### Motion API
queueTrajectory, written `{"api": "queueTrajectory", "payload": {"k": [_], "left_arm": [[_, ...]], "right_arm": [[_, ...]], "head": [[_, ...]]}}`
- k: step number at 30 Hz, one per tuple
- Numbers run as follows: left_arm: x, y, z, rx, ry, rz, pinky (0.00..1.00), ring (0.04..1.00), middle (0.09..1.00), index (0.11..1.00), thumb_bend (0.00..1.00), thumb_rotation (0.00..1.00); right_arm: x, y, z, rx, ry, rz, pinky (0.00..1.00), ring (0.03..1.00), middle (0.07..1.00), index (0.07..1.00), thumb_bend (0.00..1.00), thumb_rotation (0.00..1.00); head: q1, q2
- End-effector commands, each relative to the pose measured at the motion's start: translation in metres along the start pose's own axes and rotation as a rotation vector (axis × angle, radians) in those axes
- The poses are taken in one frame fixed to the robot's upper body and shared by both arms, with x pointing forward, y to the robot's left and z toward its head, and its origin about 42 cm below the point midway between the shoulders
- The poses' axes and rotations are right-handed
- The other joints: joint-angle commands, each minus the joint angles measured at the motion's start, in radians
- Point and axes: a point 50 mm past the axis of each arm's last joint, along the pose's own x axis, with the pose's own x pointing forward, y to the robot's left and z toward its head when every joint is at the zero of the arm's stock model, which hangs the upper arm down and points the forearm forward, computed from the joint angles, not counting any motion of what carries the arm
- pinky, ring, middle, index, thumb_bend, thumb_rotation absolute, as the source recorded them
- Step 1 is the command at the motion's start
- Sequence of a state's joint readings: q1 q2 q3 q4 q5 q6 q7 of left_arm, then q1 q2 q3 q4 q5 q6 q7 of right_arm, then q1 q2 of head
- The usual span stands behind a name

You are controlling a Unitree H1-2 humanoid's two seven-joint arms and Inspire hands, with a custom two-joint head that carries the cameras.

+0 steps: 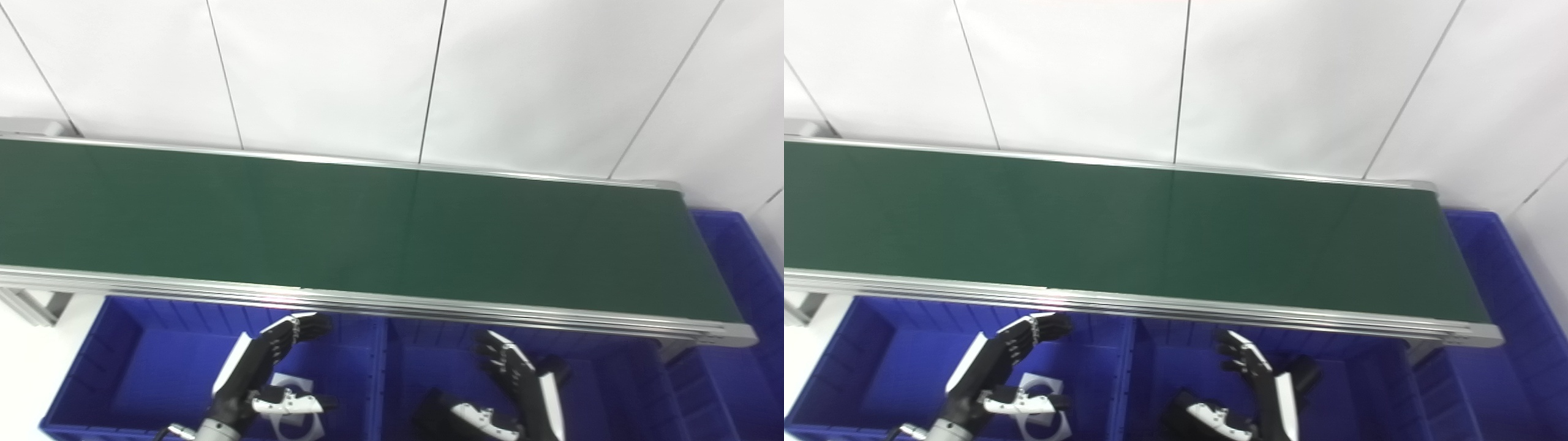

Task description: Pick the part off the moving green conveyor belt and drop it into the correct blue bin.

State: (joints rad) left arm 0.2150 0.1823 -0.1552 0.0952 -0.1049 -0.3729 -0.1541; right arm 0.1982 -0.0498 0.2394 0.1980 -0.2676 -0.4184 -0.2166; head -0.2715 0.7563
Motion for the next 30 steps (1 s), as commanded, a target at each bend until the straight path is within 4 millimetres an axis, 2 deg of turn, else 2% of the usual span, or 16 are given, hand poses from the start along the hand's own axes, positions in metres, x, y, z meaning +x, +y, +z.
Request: {"api": "queueTrajectory", "payload": {"k": [1,13,16,21,30], "left_arm": [[0.008,0.004,0.007,-0.010,-0.048,-0.008,0.79,0.751,0.732,0.707,0.82,0.00],[0.015,0.006,0.005,0.025,0.004,0.004,0.85,0.816,0.812,0.778,0.81,0.00],[0.017,0.005,0.004,0.016,0.011,0.006,0.88,0.842,0.852,0.810,0.80,0.00],[0.018,0.005,0.001,0.008,0.024,0.020,0.90,0.853,0.866,0.819,0.79,0.00],[0.015,0.001,-0.002,-0.004,0.031,0.040,0.86,0.839,0.862,0.819,0.77,0.00]], "right_arm": [[0.004,-0.003,0.012,0.014,-0.078,-0.033,0.66,0.749,0.785,0.764,0.63,0.02],[0.000,-0.010,0.018,-0.014,-0.019,-0.036,0.68,0.776,0.821,0.824,0.65,0.05],[-0.001,-0.012,0.017,-0.020,-0.003,-0.032,0.69,0.792,0.839,0.848,0.66,0.08],[0.000,-0.013,0.016,-0.022,0.003,-0.024,0.69,0.795,0.842,0.854,0.67,0.08],[0.004,-0.018,0.016,-0.024,0.009,0.008,0.69,0.797,0.851,0.857,0.67,0.07]], "head": [[-0.004,0.007],[0.000,0.058],[0.011,0.060],[0.025,0.057],[0.060,0.053]]}}
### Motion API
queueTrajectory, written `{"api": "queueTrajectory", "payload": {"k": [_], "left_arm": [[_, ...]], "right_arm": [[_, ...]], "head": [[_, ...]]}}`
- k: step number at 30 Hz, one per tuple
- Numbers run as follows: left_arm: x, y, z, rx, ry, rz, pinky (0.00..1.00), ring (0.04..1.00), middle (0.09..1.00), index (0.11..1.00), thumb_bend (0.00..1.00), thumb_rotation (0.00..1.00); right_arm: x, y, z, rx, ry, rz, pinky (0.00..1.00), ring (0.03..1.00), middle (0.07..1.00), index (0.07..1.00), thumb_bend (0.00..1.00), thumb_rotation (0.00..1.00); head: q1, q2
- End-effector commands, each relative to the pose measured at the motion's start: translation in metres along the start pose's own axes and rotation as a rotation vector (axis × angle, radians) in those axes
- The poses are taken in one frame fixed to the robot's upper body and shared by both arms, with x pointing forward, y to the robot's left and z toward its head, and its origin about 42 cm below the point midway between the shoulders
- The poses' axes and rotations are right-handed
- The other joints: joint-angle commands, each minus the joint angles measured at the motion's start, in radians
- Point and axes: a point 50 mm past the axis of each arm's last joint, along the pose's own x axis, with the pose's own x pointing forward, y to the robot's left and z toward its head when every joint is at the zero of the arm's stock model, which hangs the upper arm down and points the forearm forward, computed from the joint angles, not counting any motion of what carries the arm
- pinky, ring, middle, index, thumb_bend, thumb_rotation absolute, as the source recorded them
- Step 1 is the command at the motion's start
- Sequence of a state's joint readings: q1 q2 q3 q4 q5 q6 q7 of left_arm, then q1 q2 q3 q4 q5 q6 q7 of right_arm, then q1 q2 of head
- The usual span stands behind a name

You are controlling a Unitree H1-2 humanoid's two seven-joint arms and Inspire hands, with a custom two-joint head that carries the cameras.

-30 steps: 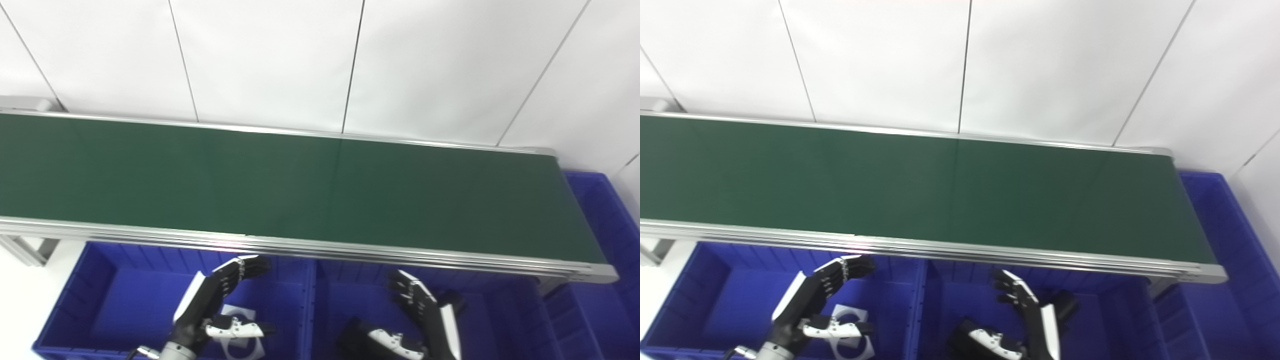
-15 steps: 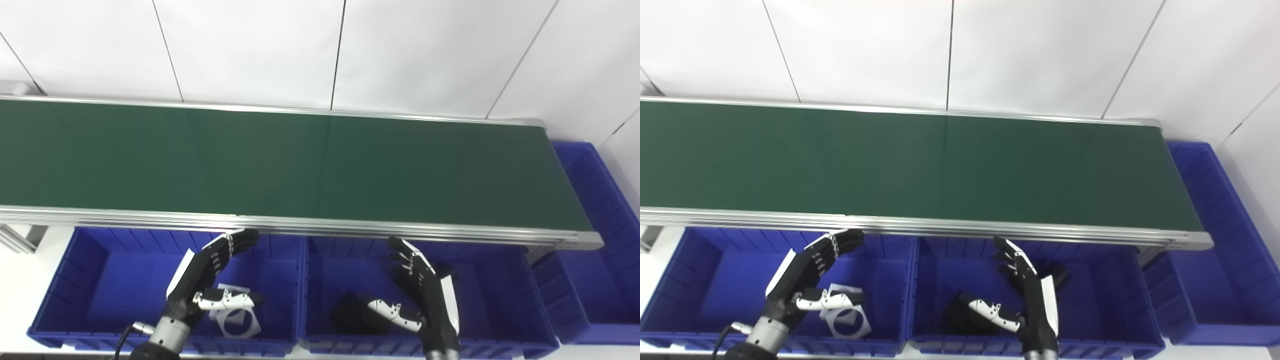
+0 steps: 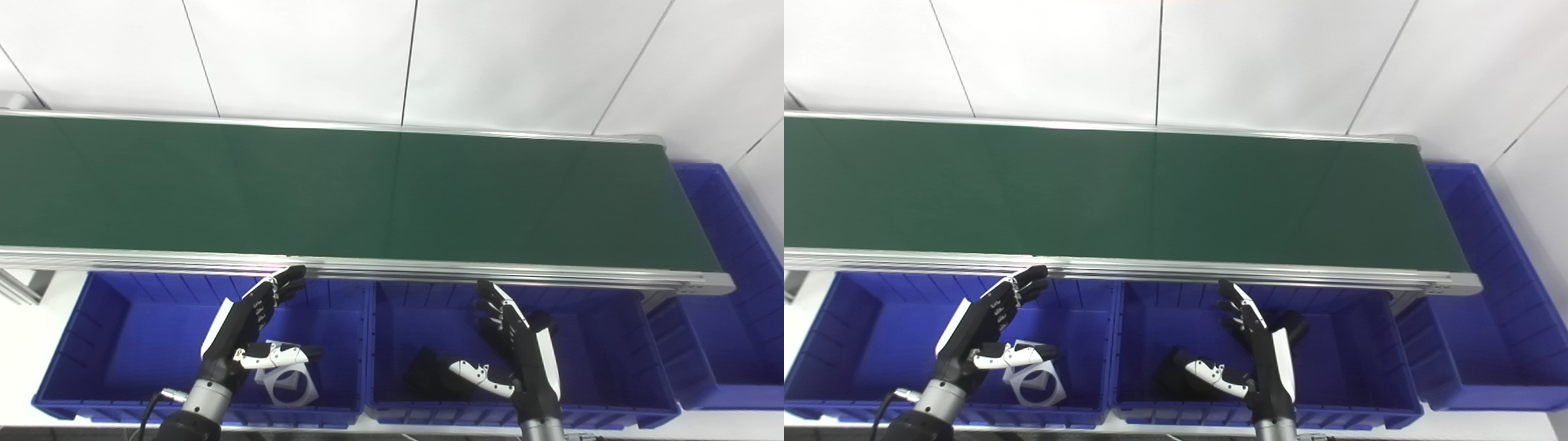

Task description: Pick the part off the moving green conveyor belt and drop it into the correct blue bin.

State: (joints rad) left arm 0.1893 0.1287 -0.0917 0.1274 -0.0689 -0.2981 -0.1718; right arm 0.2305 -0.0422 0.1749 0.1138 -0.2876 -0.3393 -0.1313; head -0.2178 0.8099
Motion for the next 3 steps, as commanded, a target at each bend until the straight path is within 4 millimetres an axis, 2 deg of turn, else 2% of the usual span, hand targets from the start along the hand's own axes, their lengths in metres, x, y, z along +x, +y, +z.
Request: {"api": "queueTrajectory", "payload": {"k": [1,3], "left_arm": [[0.0047,-0.0001,0.0056,0.005,-0.040,-0.001,0.85,0.829,0.860,0.820,0.77,0.00],[0.0049,-0.0016,0.0047,-0.010,-0.045,-0.001,0.85,0.822,0.859,0.822,0.77,0.00]], "right_arm": [[0.0078,-0.0050,0.0096,0.010,-0.029,0.006,0.70,0.800,0.854,0.859,0.67,0.08],[0.0089,-0.0066,0.0098,0.012,-0.025,0.017,0.70,0.801,0.857,0.861,0.67,0.08]], "head": [[0.009,-0.001],[0.015,-0.003]]}}
